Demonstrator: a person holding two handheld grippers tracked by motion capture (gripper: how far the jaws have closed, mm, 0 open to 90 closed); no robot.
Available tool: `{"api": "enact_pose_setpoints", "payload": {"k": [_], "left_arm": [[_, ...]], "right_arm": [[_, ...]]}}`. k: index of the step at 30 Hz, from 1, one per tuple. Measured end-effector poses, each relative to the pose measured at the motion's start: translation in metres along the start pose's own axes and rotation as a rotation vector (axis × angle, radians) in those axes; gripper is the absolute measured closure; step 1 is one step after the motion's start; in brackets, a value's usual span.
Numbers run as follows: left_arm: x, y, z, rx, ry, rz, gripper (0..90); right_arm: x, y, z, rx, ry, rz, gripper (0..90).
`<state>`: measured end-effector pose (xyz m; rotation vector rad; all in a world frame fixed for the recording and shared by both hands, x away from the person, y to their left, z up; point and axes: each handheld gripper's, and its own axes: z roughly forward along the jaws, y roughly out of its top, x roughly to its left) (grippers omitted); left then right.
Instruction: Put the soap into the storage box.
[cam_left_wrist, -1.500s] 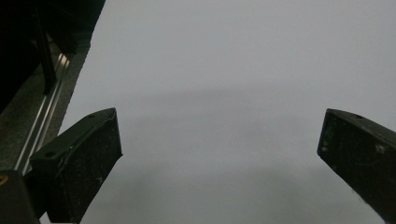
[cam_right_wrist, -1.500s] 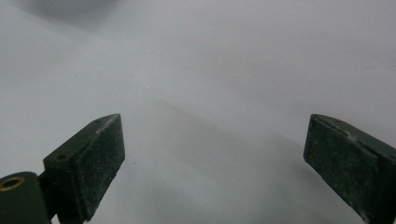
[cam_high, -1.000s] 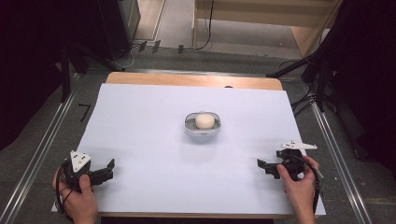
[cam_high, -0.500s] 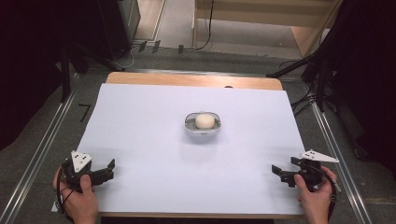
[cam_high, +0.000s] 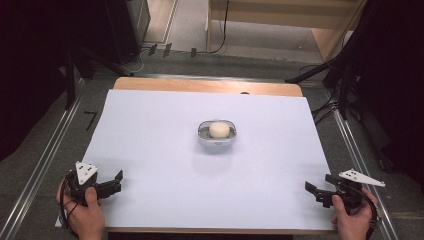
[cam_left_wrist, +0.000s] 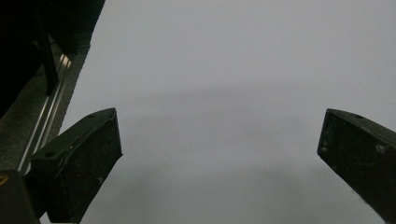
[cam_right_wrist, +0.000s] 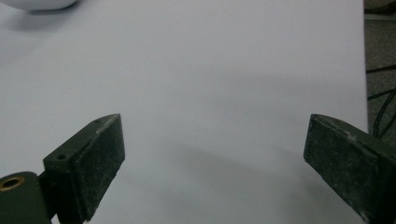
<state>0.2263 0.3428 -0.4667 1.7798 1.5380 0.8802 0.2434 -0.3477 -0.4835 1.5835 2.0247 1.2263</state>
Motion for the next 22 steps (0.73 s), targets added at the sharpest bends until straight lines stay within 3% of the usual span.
{"api": "enact_pose_setpoints", "payload": {"k": [8,13,22], "left_arm": [[0.0007,0.0,0.0,0.0,-0.008,-0.005,0.1],[0.0021,-0.0002,-0.0007,-0.006,-0.014,-0.016,0.1],[0.004,0.0004,0.0007,0.01,-0.022,-0.035,0.1]], "right_arm": [[-0.0039,-0.0048,0.0011,-0.041,0.023,0.013,6.5],[0.0024,-0.0069,0.0045,-0.014,0.008,-0.02,6.6],[0.0018,-0.0083,0.0045,-0.018,0.006,-0.012,6.6]]}}
